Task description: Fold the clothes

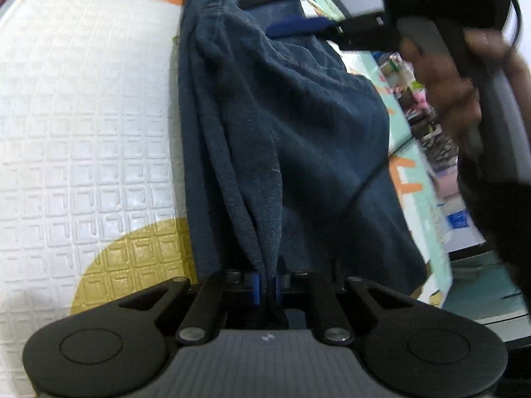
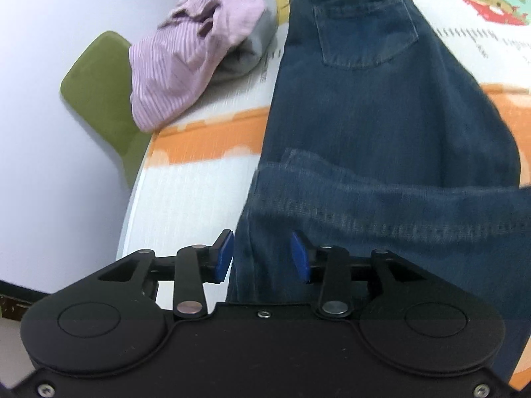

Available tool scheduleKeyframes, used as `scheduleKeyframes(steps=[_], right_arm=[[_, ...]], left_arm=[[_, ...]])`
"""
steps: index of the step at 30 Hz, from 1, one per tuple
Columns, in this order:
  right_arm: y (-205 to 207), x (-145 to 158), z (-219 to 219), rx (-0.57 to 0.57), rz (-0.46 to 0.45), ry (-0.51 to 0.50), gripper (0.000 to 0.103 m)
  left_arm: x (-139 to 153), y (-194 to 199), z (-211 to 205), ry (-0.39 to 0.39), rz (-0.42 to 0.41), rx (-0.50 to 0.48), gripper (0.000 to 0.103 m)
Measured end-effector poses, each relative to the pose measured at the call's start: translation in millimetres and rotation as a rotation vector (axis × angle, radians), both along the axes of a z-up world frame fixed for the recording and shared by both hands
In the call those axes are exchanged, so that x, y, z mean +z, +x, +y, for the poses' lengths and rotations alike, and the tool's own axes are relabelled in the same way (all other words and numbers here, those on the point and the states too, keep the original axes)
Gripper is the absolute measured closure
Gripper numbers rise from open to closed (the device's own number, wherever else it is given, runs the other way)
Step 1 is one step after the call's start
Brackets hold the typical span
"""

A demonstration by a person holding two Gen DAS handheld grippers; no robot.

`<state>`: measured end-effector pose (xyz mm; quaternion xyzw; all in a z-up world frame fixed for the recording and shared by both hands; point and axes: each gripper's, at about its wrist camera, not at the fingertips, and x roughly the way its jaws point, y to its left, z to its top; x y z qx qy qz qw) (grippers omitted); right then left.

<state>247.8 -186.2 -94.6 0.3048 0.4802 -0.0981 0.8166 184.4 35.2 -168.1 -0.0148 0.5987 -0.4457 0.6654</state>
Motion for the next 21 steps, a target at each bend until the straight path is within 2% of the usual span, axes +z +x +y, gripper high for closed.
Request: scheduleKeyframes(steps=[3, 7, 16, 18, 20, 21], right_arm=[[13.4, 1.7, -3.5, -0.017, 0.017, -0.009, 0.061], [38.7, 2.1, -4.4, -0.025, 0.051, -0.084, 0.059], [74.9, -13.6, 11.9, 0.055, 0.153, -0.161, 0.052], [79.2, -18.2, 21.4, 0.080, 0.173, -0.205, 0.053], [81.2, -22.9, 29.6, 0.097, 0.197, -0.262, 0.064], [81.1, -24.8, 31.7, 0.103, 0.202, -0.279, 0.067]], left_arm=[[4.0, -5.2, -4.7, 0.026, -0.030, -0.011, 0.094], [4.5, -7.6, -0.9, 0.037, -0.047, -0.015, 0.094], [4.7, -11.4, -3.4, 0.048, -0.053, -0.012, 0.092], [6.1, -14.9, -8.2, 0.056, -0.062, -0.014, 0.092], [7.2, -17.4, -11.5, 0.064, -0.068, -0.015, 0.092], [7.5, -18.1, -12.0, 0.068, -0.070, -0.015, 0.092]])
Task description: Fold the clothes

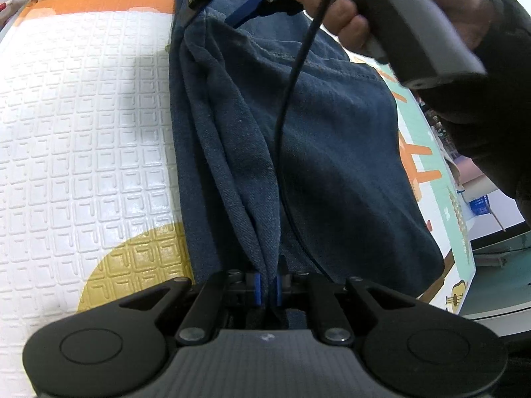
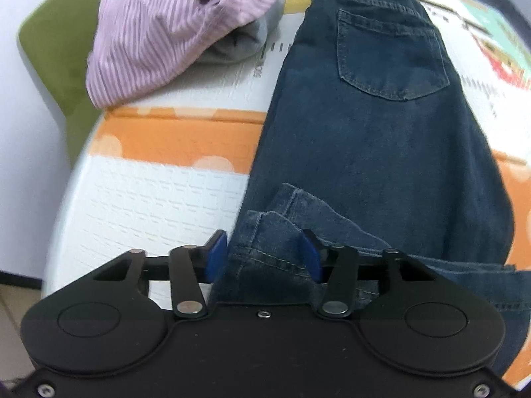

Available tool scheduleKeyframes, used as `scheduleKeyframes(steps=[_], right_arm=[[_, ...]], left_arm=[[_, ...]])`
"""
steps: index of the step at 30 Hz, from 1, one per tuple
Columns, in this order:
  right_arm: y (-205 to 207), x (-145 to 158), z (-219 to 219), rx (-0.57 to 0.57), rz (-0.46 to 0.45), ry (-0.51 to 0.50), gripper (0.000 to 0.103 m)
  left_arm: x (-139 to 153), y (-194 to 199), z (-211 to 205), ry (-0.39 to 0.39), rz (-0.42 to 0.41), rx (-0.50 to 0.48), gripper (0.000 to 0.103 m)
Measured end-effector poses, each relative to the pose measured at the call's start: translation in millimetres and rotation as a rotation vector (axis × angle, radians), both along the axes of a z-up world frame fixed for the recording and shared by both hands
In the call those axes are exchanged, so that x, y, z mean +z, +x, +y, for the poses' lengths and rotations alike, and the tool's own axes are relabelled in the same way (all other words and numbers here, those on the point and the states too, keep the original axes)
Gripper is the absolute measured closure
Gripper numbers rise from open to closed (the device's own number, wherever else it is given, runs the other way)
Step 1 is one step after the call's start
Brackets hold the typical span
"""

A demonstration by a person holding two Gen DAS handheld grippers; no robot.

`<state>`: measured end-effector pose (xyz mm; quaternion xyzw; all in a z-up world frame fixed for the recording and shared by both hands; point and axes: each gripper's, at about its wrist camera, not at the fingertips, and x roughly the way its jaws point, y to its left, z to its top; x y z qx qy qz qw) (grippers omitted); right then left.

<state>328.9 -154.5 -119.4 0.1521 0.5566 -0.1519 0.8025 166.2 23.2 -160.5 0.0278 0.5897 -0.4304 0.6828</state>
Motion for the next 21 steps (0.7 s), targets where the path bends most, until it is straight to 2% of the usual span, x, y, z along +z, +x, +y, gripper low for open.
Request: scheduleKeyframes(steps=[2, 5, 13, 17, 21], right_arm=[[-3.4, -0.2, -1.7, -0.016, -0.010, -0.012, 0.079], [-11.9, 5.7, -12.6, -0.058, -0.045, 0.027, 0.089], [-30.2, 39.1, -41.8, -0.174, -0.140, 0.066, 0.093], [-24.9, 39.7, -45.0, -0.185, -0.149, 0.072, 0.093], [-9.0, 25.6, -36.9, -0.151, -0.120, 0.073, 0.093]], left_arm=[[0.9, -1.8, -0.8, 0.006, -0.005, 0.001, 0.092], [3.2, -4.6, -2.0, 0.015, -0.015, 0.004, 0.092], [6.8, -8.4, -3.3, 0.037, -0.033, -0.006, 0.092], [6.5, -8.4, 2.7, 0.035, -0.022, -0.007, 0.091], [-0.4, -2.8, 1.6, 0.022, -0.004, 0.005, 0.091]])
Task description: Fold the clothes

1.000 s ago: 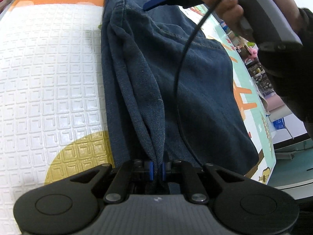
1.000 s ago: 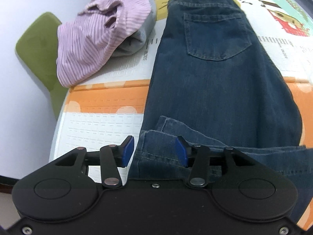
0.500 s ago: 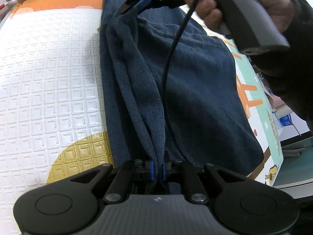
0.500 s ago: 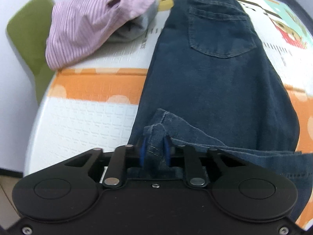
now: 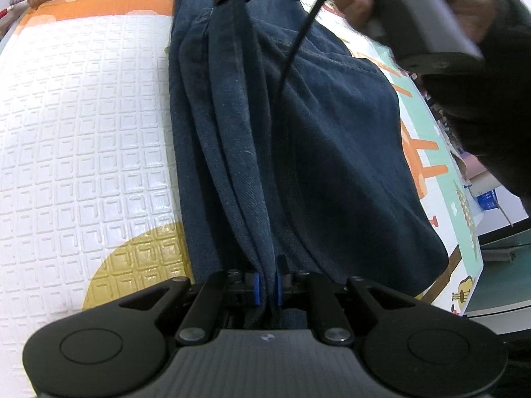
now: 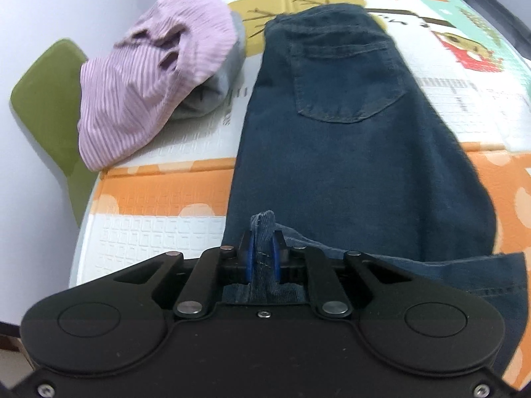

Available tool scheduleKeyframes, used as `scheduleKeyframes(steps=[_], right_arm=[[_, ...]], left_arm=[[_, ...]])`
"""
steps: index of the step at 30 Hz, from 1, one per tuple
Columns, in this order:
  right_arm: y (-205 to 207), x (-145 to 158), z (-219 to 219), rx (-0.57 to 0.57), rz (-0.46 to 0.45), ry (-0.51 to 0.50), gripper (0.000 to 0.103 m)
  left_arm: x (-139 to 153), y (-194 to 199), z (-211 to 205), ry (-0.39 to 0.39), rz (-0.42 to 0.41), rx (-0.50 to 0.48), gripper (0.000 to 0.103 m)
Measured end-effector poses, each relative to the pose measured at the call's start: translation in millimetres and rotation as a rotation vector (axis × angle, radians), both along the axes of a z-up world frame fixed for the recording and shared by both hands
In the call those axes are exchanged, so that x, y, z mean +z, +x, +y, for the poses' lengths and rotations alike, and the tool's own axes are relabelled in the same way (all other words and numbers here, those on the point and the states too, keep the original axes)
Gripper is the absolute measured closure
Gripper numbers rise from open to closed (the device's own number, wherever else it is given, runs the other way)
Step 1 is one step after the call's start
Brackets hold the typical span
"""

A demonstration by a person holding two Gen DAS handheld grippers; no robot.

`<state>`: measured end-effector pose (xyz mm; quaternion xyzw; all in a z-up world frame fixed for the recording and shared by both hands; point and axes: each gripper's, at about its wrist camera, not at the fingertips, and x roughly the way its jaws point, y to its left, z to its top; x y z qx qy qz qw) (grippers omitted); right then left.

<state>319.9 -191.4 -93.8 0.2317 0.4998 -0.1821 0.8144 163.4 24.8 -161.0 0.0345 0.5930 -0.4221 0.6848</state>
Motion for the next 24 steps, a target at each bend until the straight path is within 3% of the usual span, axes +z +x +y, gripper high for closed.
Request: scheduleKeyframes(steps=[5, 7, 12, 14, 15, 19, 24], right_arm=[[9.6, -19.9, 3.2, 0.001, 0.020, 0.019, 0.086], [6.5, -18.7, 0.0, -0.009, -0.006, 0.048, 0.079], [-11.9, 2.8, -11.3, -0.009, -0.091, 0.098, 0.077], [-30.6, 15.0, -15.5, 0.003, -0.132, 0.090, 0.062], [-42.2, 20.3, -18.1, 0.007, -0.150, 0.082, 0.060], [-92.9, 35.2, -27.6, 0.027, -0.183, 0.026, 0.060], [-164.3, 34.4, -46.0, -0.026, -0.166, 0.032, 0.060]], left_arm=[[-2.7, 1.5, 7.8, -0.030, 0.026, 0.013, 0.093], [-3.4, 1.8, 10.2, -0.039, 0.030, 0.010, 0.094], [-3.5, 0.0, 12.7, -0.054, 0.007, -0.021, 0.094], [-1.8, -1.4, 13.4, -0.056, -0.016, -0.048, 0.094], [-0.2, -2.7, 12.9, -0.060, -0.024, -0.061, 0.094], [8.0, -8.5, 13.2, -0.084, -0.058, -0.111, 0.094], [10.2, -25.7, -9.6, -0.135, -0.114, -0.187, 0.094]])
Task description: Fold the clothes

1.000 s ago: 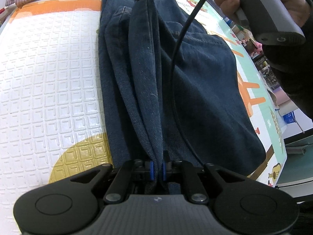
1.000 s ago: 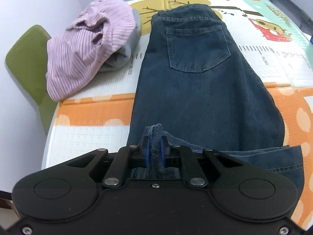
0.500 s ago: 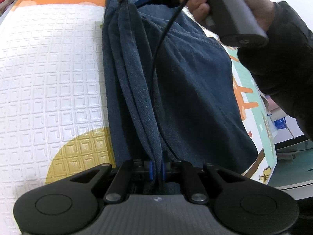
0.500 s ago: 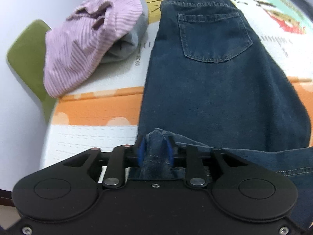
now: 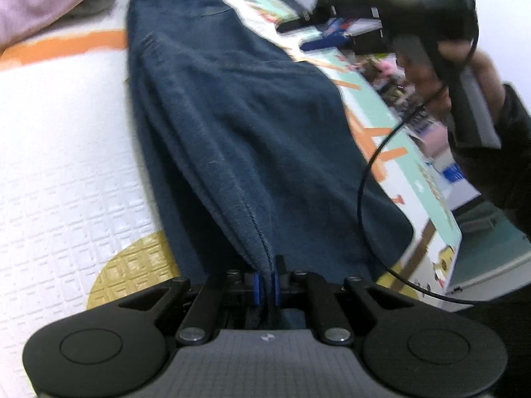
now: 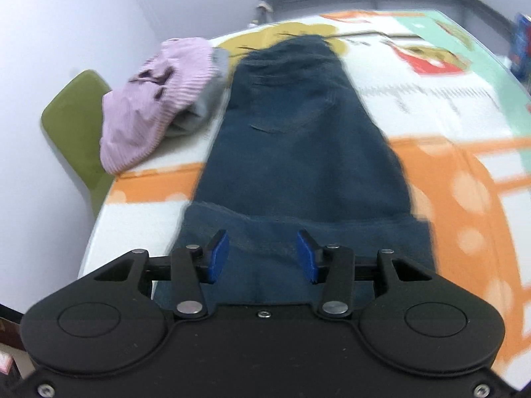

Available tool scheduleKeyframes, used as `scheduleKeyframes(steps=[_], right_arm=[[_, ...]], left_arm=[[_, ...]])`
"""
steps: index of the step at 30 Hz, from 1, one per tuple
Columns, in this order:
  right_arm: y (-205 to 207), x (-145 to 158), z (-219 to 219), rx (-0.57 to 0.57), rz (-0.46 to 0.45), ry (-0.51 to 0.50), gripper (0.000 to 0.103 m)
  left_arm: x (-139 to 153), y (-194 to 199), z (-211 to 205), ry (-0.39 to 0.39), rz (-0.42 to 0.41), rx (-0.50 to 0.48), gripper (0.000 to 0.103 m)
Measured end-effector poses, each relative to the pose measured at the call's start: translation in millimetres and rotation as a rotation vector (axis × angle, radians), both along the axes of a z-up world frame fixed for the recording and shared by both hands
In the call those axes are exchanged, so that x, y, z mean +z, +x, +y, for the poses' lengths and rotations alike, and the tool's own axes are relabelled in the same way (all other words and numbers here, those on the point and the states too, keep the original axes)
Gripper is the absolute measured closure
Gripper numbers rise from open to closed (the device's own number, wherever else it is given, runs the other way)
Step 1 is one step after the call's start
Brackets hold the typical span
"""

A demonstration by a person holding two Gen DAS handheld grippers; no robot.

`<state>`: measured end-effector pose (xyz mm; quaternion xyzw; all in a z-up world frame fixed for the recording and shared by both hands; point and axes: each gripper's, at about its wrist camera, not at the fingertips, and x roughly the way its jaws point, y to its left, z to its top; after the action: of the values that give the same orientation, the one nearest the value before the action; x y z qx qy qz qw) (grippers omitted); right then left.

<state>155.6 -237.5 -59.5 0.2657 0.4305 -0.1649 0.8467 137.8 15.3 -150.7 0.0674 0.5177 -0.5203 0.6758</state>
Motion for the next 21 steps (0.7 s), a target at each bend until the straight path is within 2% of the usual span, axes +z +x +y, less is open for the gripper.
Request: scheduleKeyframes(steps=[7, 10, 16, 21], right_arm=[[-93.3, -21.4, -12.8, -0.098, 0.083, 0.085, 0.060], [-125.8, -31.2, -11.2, -0.126, 0.114, 0.120, 0.060], [-169.9, -42.7, 1.1, -0.113, 0.148, 0.197, 0.060], [-196.0, -45.1, 12.5, -0.096, 0.161, 0.253, 0.057]], left_arm=[[16.9, -20.8, 20.5, -0.052, -0.032, -0.110, 0.094], [15.8, -23.5, 26.9, -0.046, -0.026, -0.130, 0.094], [23.2, -27.3, 34.9, -0.070, -0.006, -0.190, 0.094], [23.0, -35.2, 41.6, -0.061, 0.003, -0.240, 0.094]])
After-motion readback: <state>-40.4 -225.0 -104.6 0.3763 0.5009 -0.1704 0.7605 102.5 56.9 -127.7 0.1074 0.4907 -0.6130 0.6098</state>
